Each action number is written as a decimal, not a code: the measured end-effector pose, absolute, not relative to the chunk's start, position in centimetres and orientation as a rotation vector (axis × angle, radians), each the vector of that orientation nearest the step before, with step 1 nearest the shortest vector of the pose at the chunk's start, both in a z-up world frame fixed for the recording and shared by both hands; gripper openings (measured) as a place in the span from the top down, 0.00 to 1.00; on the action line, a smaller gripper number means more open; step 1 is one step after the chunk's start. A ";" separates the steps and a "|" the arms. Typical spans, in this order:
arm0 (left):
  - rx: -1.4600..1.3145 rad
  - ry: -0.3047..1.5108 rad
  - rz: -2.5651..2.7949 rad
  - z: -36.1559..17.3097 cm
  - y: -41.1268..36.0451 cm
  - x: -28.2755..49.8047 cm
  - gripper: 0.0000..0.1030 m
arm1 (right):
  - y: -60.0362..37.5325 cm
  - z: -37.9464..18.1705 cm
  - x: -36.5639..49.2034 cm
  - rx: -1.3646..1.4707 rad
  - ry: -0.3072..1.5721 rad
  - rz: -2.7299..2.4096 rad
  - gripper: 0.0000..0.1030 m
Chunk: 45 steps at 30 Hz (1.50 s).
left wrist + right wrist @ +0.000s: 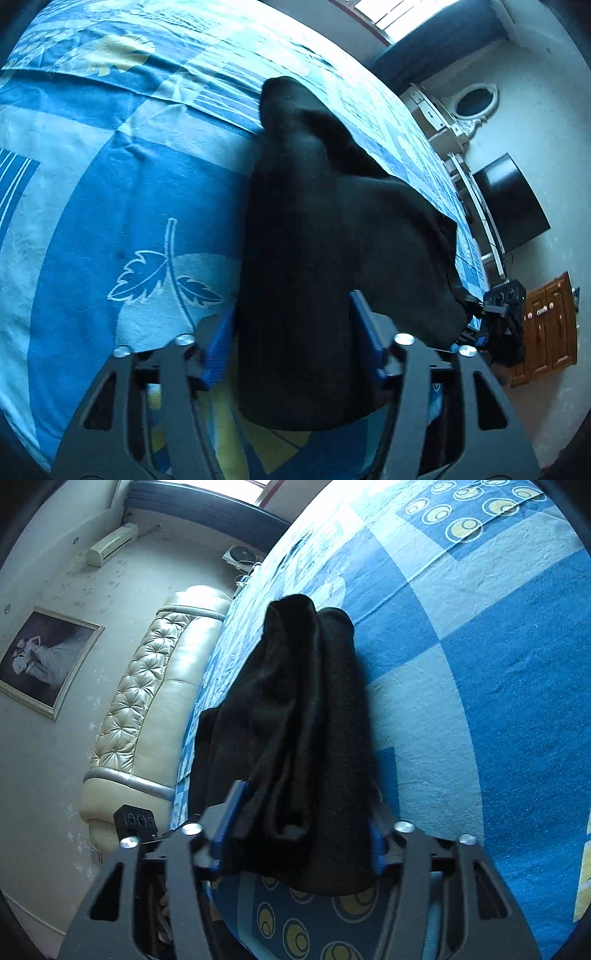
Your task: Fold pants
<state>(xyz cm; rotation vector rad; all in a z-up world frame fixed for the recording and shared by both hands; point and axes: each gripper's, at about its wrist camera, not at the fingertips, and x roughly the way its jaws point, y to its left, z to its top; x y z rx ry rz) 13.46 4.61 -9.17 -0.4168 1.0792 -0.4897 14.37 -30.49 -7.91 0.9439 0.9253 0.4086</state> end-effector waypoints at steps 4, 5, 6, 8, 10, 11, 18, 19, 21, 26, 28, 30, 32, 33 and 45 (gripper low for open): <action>-0.329 1.061 -0.460 -7.8 3.4 12.7 0.66 | -31.5 -7.4 13.6 1.009 0.895 0.420 0.67; -0.313 1.059 -0.454 -7.3 3.2 12.5 0.68 | -31.5 -7.0 13.4 1.012 0.886 0.423 0.68; -0.300 1.058 -0.451 -7.0 3.1 12.2 0.68 | -31.6 -6.6 13.3 1.011 0.881 0.428 0.69; -0.283 1.066 -0.443 -6.6 2.9 11.7 0.69 | -31.6 -6.3 12.8 1.000 0.888 0.429 0.69; -0.278 1.076 -0.434 -6.7 2.9 11.1 0.69 | -31.7 -6.7 12.3 1.000 0.903 0.421 0.69; -0.265 1.073 -0.432 -6.7 2.8 11.0 0.69 | -31.6 -7.1 12.1 0.992 0.913 0.413 0.69; -0.248 1.054 -0.423 -7.3 2.6 10.9 0.68 | -31.8 -8.8 12.2 1.038 0.916 0.400 0.69; -0.243 1.051 -0.422 -7.3 2.6 10.9 0.67 | -31.8 -8.9 12.2 1.040 0.915 0.402 0.69; -0.237 1.046 -0.420 -7.3 2.5 10.8 0.67 | -31.7 -8.9 12.1 1.042 0.913 0.403 0.68; -0.230 1.042 -0.417 -7.4 2.5 10.6 0.65 | -32.0 -9.3 11.9 1.058 0.904 0.416 0.68; -0.204 1.033 -0.411 -7.2 2.2 10.5 0.59 | -31.9 -9.3 11.7 1.061 0.905 0.418 0.64; -0.160 1.008 -0.380 -6.9 2.0 10.3 0.53 | -31.9 -9.1 11.5 1.045 0.905 0.420 0.57; -0.110 0.982 -0.357 -6.6 1.5 9.8 0.42 | -31.6 -8.6 11.3 1.009 0.911 0.403 0.50; -0.083 0.972 -0.340 -6.4 1.2 9.5 0.37 | -31.3 -8.2 11.1 0.990 0.914 0.392 0.44; 0.033 0.932 -0.208 -4.9 -1.0 5.0 0.15 | -26.6 -2.5 6.5 0.467 0.963 0.054 0.24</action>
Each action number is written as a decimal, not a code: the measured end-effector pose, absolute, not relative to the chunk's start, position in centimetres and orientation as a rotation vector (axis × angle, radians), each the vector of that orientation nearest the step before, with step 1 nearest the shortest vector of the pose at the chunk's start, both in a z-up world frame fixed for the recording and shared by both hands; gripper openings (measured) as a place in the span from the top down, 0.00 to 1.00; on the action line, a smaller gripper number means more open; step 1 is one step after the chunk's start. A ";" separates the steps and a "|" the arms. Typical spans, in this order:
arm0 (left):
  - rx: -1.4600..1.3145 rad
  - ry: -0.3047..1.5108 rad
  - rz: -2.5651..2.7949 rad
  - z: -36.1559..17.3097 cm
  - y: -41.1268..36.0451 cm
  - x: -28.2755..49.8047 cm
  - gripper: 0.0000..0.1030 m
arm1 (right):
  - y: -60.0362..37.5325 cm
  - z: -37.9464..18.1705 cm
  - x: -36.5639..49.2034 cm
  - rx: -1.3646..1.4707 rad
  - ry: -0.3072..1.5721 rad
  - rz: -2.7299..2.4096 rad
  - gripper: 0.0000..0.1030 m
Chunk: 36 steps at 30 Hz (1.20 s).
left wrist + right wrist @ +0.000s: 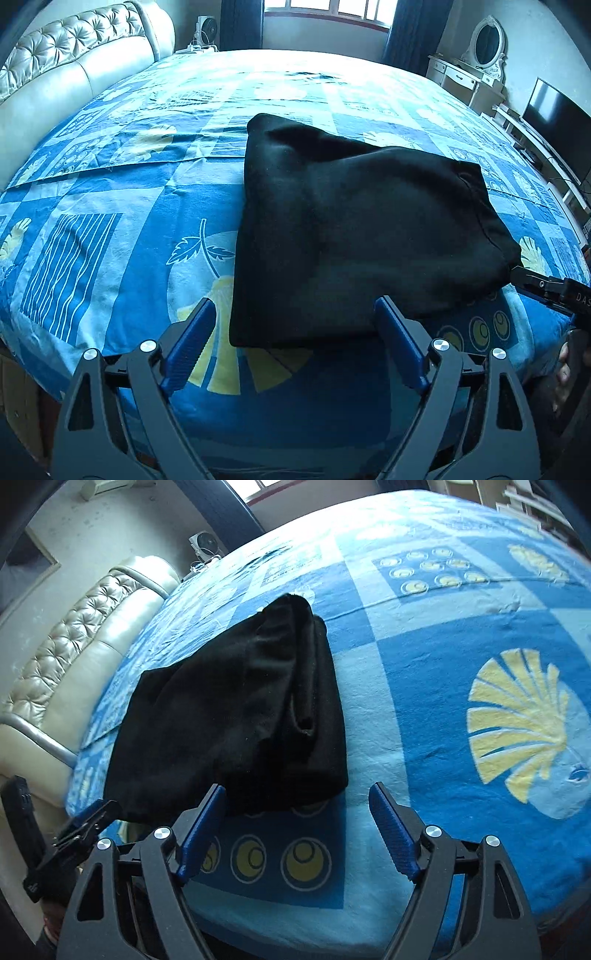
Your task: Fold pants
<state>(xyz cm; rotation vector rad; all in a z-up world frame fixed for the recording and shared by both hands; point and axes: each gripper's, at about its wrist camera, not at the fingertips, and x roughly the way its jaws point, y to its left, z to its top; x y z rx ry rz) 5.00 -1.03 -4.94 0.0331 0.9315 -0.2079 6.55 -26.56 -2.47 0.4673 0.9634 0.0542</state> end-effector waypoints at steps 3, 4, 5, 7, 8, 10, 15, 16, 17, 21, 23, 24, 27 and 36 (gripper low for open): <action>0.039 0.911 -0.200 -4.4 -1.5 3.4 0.15 | -25.2 -1.3 5.2 0.311 0.936 -0.010 0.24; 0.045 0.904 -0.204 -4.3 -1.7 3.0 0.15 | -24.8 -1.1 4.8 0.284 0.932 -0.012 0.23; 0.054 0.894 -0.209 -4.1 -1.8 2.5 0.15 | -24.4 -0.9 4.3 0.274 0.931 -0.006 0.23; 0.076 0.870 -0.205 -3.7 -2.1 1.7 0.14 | -23.9 -0.9 3.7 0.278 0.933 0.003 0.23; 0.087 0.853 -0.202 -3.4 -2.2 1.2 0.13 | -23.7 -0.9 3.5 0.277 0.934 0.006 0.23; 0.106 0.815 -0.193 -2.8 -2.4 0.6 0.11 | -23.1 -1.0 3.3 0.268 0.941 0.014 0.23; 0.111 0.784 -0.191 -2.1 -2.2 -0.4 0.11 | -21.8 -0.7 2.8 0.247 0.927 0.017 0.23; 0.108 0.788 -0.194 -2.2 -2.1 -0.5 0.11 | -21.7 -0.7 2.8 0.247 0.923 0.018 0.23; 0.105 0.797 -0.194 -2.4 -2.0 -0.6 0.10 | -21.7 -0.7 2.7 0.250 0.921 0.018 0.23; 0.089 0.823 -0.186 -3.0 -1.7 -0.5 0.10 | -21.5 -0.7 2.7 0.250 0.926 0.010 0.23; 0.079 0.826 -0.179 -3.1 -1.5 -0.4 0.10 | -21.3 -0.7 2.6 0.236 0.924 0.008 0.23; 0.079 0.827 -0.173 -3.2 -1.5 -0.4 0.10 | -21.3 -0.7 2.6 0.233 0.925 0.008 0.23; 0.073 0.838 -0.169 -3.6 -1.3 -0.2 0.10 | -21.4 -0.7 2.6 0.235 0.922 0.004 0.23; 0.060 0.838 -0.165 -3.7 -0.8 0.0 0.10 | -21.1 -0.4 2.5 0.223 0.917 0.004 0.23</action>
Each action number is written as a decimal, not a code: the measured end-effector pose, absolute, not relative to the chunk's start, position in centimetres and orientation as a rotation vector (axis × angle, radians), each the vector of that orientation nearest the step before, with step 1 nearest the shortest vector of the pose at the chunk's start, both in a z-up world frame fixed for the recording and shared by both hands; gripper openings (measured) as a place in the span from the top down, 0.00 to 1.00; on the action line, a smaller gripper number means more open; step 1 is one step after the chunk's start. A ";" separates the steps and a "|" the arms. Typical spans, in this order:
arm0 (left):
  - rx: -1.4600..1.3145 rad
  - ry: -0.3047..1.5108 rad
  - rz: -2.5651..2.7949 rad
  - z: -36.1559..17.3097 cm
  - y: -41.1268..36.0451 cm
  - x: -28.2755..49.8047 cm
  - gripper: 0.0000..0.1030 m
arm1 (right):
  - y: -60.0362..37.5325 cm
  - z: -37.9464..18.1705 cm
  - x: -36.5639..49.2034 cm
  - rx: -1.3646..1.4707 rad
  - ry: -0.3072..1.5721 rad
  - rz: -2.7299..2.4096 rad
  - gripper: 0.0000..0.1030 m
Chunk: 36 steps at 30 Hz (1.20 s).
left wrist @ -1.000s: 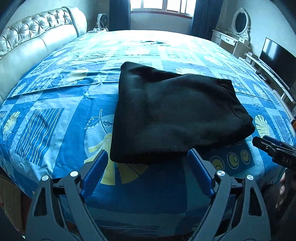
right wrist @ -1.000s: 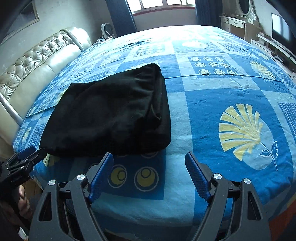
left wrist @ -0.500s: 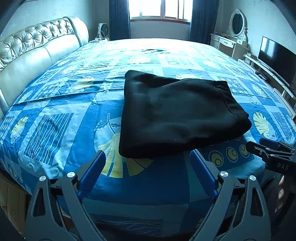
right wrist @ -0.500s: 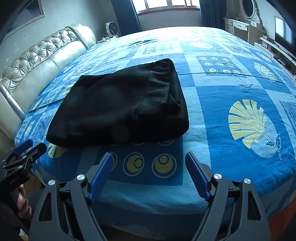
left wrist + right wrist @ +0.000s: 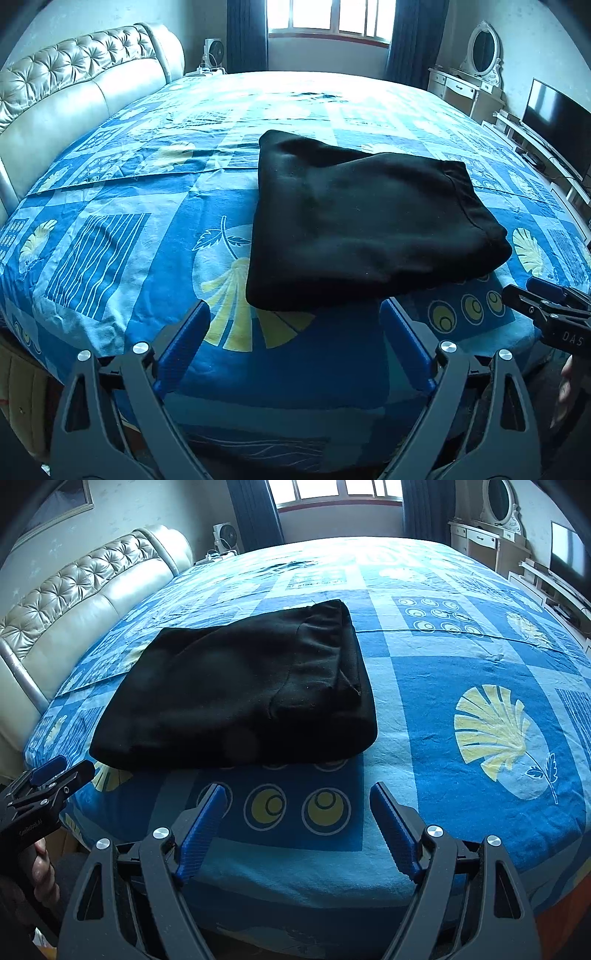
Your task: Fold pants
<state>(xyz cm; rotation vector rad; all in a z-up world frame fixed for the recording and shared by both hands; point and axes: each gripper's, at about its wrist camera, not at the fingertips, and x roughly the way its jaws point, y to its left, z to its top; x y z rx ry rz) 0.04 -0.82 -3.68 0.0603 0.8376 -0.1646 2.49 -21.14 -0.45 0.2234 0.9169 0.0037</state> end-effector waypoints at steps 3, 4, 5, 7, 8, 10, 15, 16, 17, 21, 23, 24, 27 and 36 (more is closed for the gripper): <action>0.049 0.835 -0.163 -3.5 -0.7 0.1 0.10 | -21.2 -0.4 2.5 0.228 0.915 0.004 0.23; 0.049 0.834 -0.164 -3.4 -0.7 0.1 0.10 | -21.3 -0.4 2.5 0.229 0.915 0.004 0.23; 0.052 0.832 -0.164 -3.4 -0.7 0.0 0.10 | -21.3 -0.4 2.5 0.229 0.914 0.004 0.23; 0.057 0.836 -0.169 -3.3 -0.8 0.0 0.10 | -21.2 -0.4 2.5 0.227 0.917 0.006 0.23; 0.062 0.841 -0.170 -3.4 -0.9 0.1 0.10 | -21.2 -0.4 2.5 0.226 0.918 0.006 0.23; 0.063 0.840 -0.162 -3.4 -0.9 0.1 0.10 | -21.2 -0.5 2.5 0.226 0.923 0.008 0.23; 0.042 0.864 -0.153 -3.7 -0.6 0.4 0.10 | -21.1 -0.6 2.5 0.221 0.930 0.011 0.23; 0.041 0.862 -0.149 -3.7 -0.5 0.4 0.10 | -21.1 -0.6 2.5 0.221 0.929 0.011 0.23; 0.042 0.859 -0.147 -3.7 -0.5 0.3 0.10 | -21.1 -0.6 2.5 0.222 0.929 0.011 0.23; 0.058 0.855 -0.148 -3.7 -0.7 0.3 0.08 | -21.1 -0.7 2.5 0.220 0.933 0.012 0.23; 0.067 0.859 -0.149 -3.7 -0.9 0.3 0.05 | -21.0 -0.8 2.5 0.219 0.937 0.014 0.23; 0.069 0.859 -0.149 -3.7 -0.9 0.3 0.05 | -21.0 -0.8 2.5 0.219 0.938 0.015 0.23; 0.079 0.857 -0.148 -3.8 -1.0 0.3 0.05 | -20.9 -0.9 2.5 0.216 0.941 0.017 0.23; -0.015 0.849 -0.106 -1.8 -0.1 0.8 0.02 | -20.7 -1.2 2.4 0.227 0.951 0.036 0.23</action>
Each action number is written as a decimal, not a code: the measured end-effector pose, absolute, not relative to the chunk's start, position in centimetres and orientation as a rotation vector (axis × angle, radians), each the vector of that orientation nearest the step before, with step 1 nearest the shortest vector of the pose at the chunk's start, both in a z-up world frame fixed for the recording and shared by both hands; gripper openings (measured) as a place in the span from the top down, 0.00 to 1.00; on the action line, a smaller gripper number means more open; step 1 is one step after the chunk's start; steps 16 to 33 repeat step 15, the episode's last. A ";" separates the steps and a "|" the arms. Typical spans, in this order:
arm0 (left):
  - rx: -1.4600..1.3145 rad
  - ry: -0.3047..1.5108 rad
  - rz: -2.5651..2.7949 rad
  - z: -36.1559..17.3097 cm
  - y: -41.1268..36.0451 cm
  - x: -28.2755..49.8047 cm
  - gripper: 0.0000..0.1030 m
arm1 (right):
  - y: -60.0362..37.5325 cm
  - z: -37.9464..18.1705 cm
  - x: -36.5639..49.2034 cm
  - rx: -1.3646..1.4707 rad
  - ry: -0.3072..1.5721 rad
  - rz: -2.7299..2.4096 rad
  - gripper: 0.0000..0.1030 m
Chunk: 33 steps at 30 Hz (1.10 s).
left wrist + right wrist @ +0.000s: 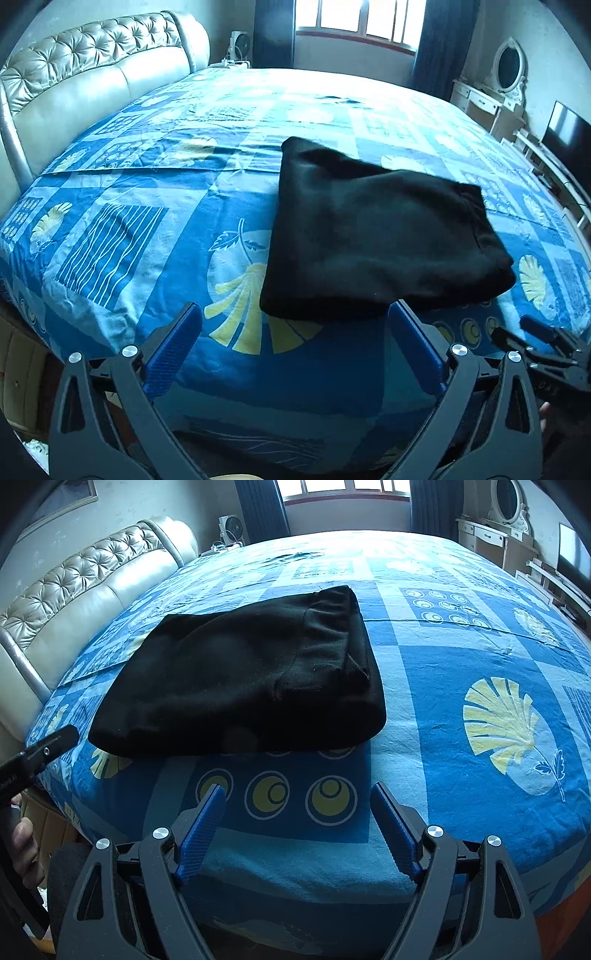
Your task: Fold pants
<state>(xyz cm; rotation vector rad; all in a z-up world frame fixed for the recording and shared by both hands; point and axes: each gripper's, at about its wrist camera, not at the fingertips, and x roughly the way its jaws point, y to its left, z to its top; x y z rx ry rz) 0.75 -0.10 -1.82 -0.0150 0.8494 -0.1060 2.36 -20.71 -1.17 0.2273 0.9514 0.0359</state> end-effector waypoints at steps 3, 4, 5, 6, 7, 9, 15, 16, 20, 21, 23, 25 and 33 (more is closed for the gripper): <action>-0.018 0.836 -0.140 -0.2 0.6 1.5 0.02 | -21.0 0.2 2.5 0.265 0.934 0.075 0.23; -0.019 0.828 -0.159 0.2 1.1 2.0 0.02 | -21.2 1.2 2.7 0.270 0.915 0.090 0.23; -0.020 0.818 -0.168 0.6 1.8 2.8 0.02 | -21.7 2.2 3.1 0.277 0.891 0.103 0.23; -0.013 0.811 -0.161 0.9 2.4 3.7 0.02 | -22.3 3.2 3.6 0.285 0.861 0.110 0.22; 0.007 0.806 -0.134 1.1 3.1 5.1 0.02 | -23.1 4.3 4.4 0.290 0.830 0.112 0.17; 0.057 0.789 -0.047 0.9 4.9 8.7 0.02 | -25.1 6.0 6.9 0.288 0.768 0.098 0.16; 0.156 0.811 0.145 -3.1 11.0 21.8 0.02 | -30.8 5.7 20.8 0.216 0.752 -0.012 0.14; 0.156 0.811 0.145 -3.1 11.0 21.8 0.02 | -30.8 5.7 20.8 0.216 0.752 -0.012 0.14; 0.156 0.811 0.145 -3.1 11.0 21.8 0.02 | -30.8 5.7 20.8 0.216 0.752 -0.012 0.14; 0.156 0.811 0.145 -3.1 11.0 21.8 0.02 | -30.8 5.7 20.8 0.216 0.752 -0.012 0.14; 0.156 0.811 0.145 -3.1 11.0 21.8 0.02 | -30.8 5.7 20.8 0.216 0.752 -0.012 0.14; 0.156 0.811 0.145 -3.1 11.0 21.8 0.02 | -30.8 5.7 20.8 0.216 0.752 -0.012 0.14; 0.156 0.811 0.145 -3.1 11.0 21.8 0.02 | -30.8 5.7 20.8 0.216 0.752 -0.012 0.14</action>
